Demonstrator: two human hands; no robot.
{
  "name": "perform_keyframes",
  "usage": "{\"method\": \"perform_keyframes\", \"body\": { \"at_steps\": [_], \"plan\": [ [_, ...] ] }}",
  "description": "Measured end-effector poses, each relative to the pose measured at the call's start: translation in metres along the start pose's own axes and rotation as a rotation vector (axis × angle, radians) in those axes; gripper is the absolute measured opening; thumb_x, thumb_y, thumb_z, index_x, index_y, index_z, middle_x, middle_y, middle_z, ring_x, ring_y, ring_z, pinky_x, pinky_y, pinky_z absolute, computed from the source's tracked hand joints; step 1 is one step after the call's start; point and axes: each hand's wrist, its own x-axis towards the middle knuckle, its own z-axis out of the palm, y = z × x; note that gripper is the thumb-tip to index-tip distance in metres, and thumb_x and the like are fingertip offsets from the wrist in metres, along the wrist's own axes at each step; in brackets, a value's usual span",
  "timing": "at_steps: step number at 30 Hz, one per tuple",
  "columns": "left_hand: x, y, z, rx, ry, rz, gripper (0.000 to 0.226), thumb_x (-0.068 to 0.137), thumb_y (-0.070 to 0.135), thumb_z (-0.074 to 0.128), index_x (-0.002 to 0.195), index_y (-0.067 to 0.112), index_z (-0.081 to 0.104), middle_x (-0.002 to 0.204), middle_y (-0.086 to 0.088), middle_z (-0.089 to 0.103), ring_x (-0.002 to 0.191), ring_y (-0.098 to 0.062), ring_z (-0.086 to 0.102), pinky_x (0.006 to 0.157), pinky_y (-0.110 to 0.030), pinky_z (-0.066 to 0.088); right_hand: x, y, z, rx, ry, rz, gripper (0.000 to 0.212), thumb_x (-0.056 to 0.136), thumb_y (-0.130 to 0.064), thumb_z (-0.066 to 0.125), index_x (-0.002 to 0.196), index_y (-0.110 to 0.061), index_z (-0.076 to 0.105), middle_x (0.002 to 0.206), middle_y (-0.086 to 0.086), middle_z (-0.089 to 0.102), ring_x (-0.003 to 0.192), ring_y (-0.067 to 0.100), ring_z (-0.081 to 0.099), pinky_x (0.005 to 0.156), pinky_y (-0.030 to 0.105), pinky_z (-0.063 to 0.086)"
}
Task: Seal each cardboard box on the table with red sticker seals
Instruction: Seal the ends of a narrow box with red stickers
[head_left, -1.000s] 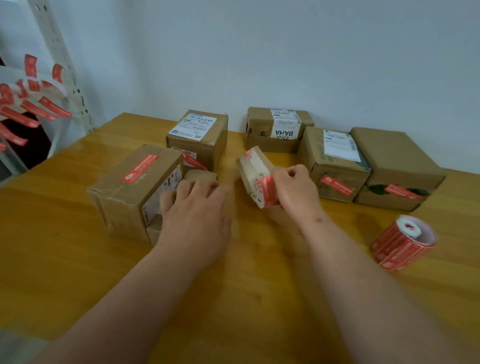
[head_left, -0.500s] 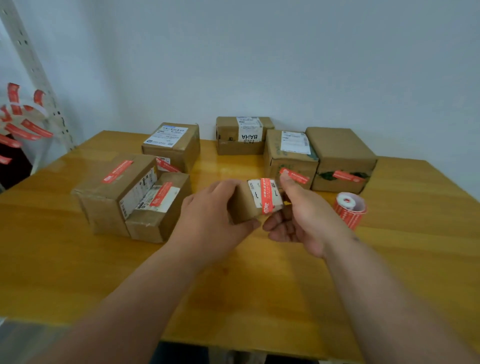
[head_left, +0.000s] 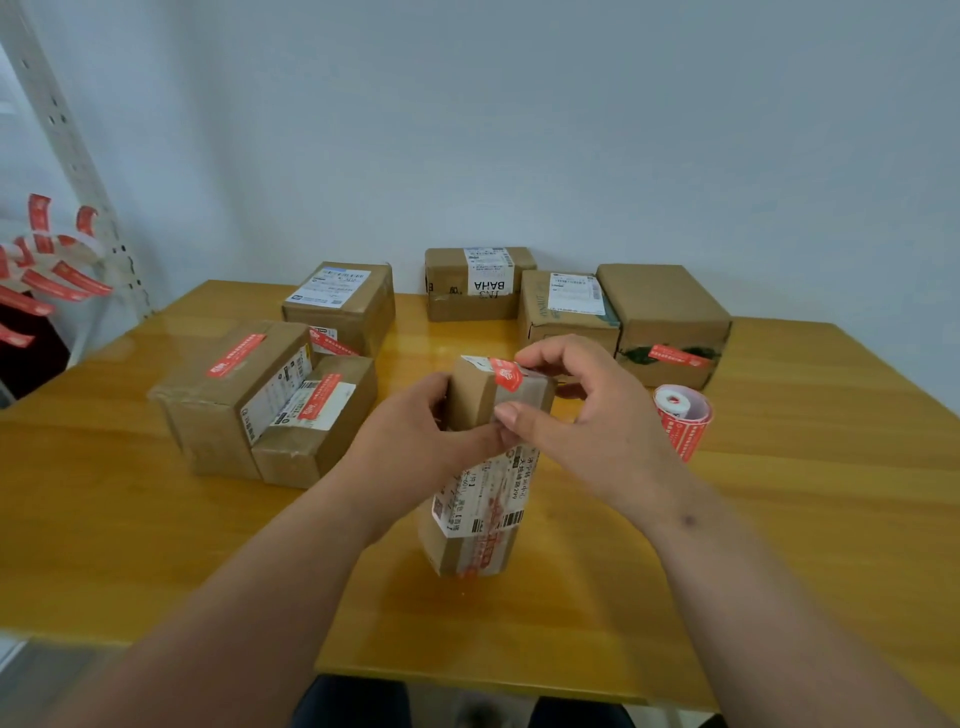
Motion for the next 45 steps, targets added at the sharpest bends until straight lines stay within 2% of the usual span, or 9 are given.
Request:
{"method": "perform_keyframes", "body": {
  "at_steps": [4,6,8,14,21,26,32,39,45],
  "plan": [
    [0.0,0.0,-0.004,0.085,0.031,0.02,0.033,0.068,0.05,0.077,0.09,0.032,0.062,0.08,0.014,0.07,0.071,0.0,0.066,0.061,-0.021,0.054,0.002,-0.002,0.003,-0.099,0.057,-0.088,0.024,0.079,-0.032,0.075,0.097,-0.031,0.059,0.095,-0.021,0.058,0.095,-0.004,0.053,0.077,0.013,0.04],
    [-0.001,0.0,-0.003,0.185,0.116,0.081,0.032,0.067,0.054,0.077,0.078,0.032,0.056,0.065,0.019,0.061,0.058,0.004,0.056,0.048,-0.013,0.043,0.003,-0.002,0.005,-0.137,0.106,-0.159,0.018,0.079,-0.029,0.075,0.094,-0.027,0.064,0.092,-0.02,0.06,0.092,-0.002,0.054,0.078,0.013,0.041],
    [-0.001,-0.002,-0.003,0.271,0.214,0.144,0.037,0.067,0.057,0.075,0.071,0.032,0.048,0.058,0.018,0.054,0.052,0.0,0.048,0.044,-0.014,0.035,0.005,0.0,0.007,-0.198,0.161,-0.244,0.014,0.081,-0.028,0.073,0.092,-0.022,0.068,0.089,-0.015,0.064,0.088,0.0,0.055,0.078,0.016,0.044],
    [0.003,-0.007,-0.003,0.404,0.304,0.184,0.041,0.068,0.059,0.072,0.072,0.026,0.047,0.064,0.01,0.049,0.056,-0.007,0.045,0.051,-0.022,0.03,0.008,0.004,0.013,-0.451,0.257,-0.429,0.019,0.082,-0.027,0.059,0.088,-0.016,0.074,0.084,-0.006,0.072,0.082,0.011,0.065,0.088,0.028,0.042],
    [0.007,-0.01,-0.004,0.273,0.199,0.079,0.042,0.063,0.059,0.075,0.065,0.024,0.052,0.048,0.014,0.048,0.043,0.003,0.045,0.038,-0.012,0.032,0.01,0.004,0.012,-0.54,0.193,-0.414,0.015,0.081,-0.022,0.062,0.088,-0.017,0.075,0.082,-0.005,0.074,0.078,0.014,0.068,0.087,0.035,0.048],
    [0.01,-0.012,-0.007,0.207,0.112,0.034,0.038,0.069,0.054,0.076,0.067,0.022,0.056,0.05,0.017,0.057,0.043,0.002,0.051,0.04,-0.012,0.035,0.012,0.005,0.011,-0.656,0.099,-0.376,0.029,0.09,-0.028,0.048,0.084,-0.018,0.074,0.079,-0.005,0.073,0.074,0.015,0.068,0.085,0.04,0.05],
    [0.011,-0.016,-0.009,0.207,0.057,-0.011,0.044,0.067,0.056,0.075,0.075,0.014,0.063,0.062,-0.001,0.065,0.053,-0.012,0.059,0.05,-0.028,0.045,0.013,0.01,0.016,-0.741,0.059,-0.379,0.038,0.094,-0.029,0.04,0.078,-0.019,0.073,0.075,-0.003,0.073,0.071,0.015,0.068,0.082,0.04,0.05],
    [0.012,-0.019,-0.012,0.166,0.015,-0.037,0.039,0.067,0.054,0.077,0.07,0.017,0.062,0.062,-0.002,0.067,0.053,-0.015,0.062,0.052,-0.03,0.045,0.015,0.011,0.012,-0.648,-0.058,-0.348,0.025,0.09,-0.029,0.053,0.084,-0.019,0.075,0.076,-0.006,0.073,0.073,0.015,0.068,0.084,0.04,0.052],
    [0.012,-0.021,-0.016,0.123,-0.035,-0.039,0.045,0.067,0.048,0.079,0.082,0.008,0.067,0.075,-0.014,0.07,0.065,-0.03,0.068,0.056,-0.034,0.047,0.02,0.009,0.01,-0.665,-0.198,-0.318,0.032,0.097,-0.033,0.044,0.088,-0.022,0.073,0.08,-0.007,0.07,0.077,0.014,0.065,0.083,0.037,0.05]
  ]
}}
